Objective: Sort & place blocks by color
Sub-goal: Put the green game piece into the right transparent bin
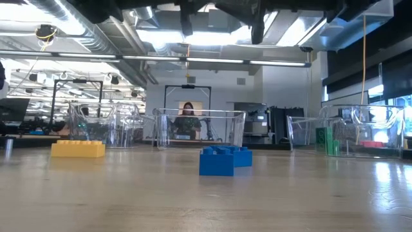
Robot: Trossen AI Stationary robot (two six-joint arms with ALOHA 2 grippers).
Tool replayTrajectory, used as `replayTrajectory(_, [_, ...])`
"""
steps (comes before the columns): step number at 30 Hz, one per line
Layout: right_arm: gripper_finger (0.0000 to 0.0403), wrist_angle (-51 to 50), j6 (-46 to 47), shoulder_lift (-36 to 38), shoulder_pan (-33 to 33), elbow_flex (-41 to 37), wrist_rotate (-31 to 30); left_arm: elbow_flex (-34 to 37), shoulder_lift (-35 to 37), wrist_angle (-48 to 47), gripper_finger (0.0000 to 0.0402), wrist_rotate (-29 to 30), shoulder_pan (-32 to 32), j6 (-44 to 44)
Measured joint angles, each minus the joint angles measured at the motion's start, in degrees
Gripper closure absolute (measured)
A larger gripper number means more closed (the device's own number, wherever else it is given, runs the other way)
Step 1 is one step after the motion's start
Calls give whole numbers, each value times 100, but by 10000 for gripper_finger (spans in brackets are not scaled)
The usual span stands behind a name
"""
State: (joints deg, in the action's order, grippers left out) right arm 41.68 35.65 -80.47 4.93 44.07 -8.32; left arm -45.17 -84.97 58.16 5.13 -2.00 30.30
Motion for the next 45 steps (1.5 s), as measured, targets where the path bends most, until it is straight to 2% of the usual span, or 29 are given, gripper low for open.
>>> replayTrajectory(6, [269, -20, -66, 4, 0, 0, 9, 11, 0, -81, 273, 135, 0, 2])
replayTrajectory(9, [268, -43, -66, 5, 0, -1, 18, 9, 4, -172, 267, 15, 23, 74])
replayTrajectory(14, [268, -504, -287, 230, -62, 0, 150, 9, 145, -414, 196, -661, 323, 244])
replayTrajectory(17, [268, -1505, -459, 746, -177, 0, 99, 9, 486, -985, 169, -1120, 624, 404])
replayTrajectory(22, [268, -3447, -797, 1835, -376, -5, -34, 11, 1384, -2530, 164, -1512, 1008, 218])
replayTrajectory(26, [268, -5264, -867, 2765, -528, 0, -475, 7, 2211, -3672, 166, -1248, 1058, -372])
replayTrajectory(30, [268, -7080, -551, 3496, -757, 0, -957, 12, 2942, -4457, 166, -703, 925, -737])
replayTrajectory(33, [268, -8136, -293, 3803, -979, -4, -1010, 169, 3364, -4446, 166, -193, 716, -945])
replayTrajectory(37, [268, -8890, -155, 3960, -1185, -4, -984, 318, 3717, -4460, 165, 319, 554, -990])
replayTrajectory(45, [268, -9551, 31, 3794, -1669, -9, -966, 352, 3816, -4447, 165, 348, 455, -992])
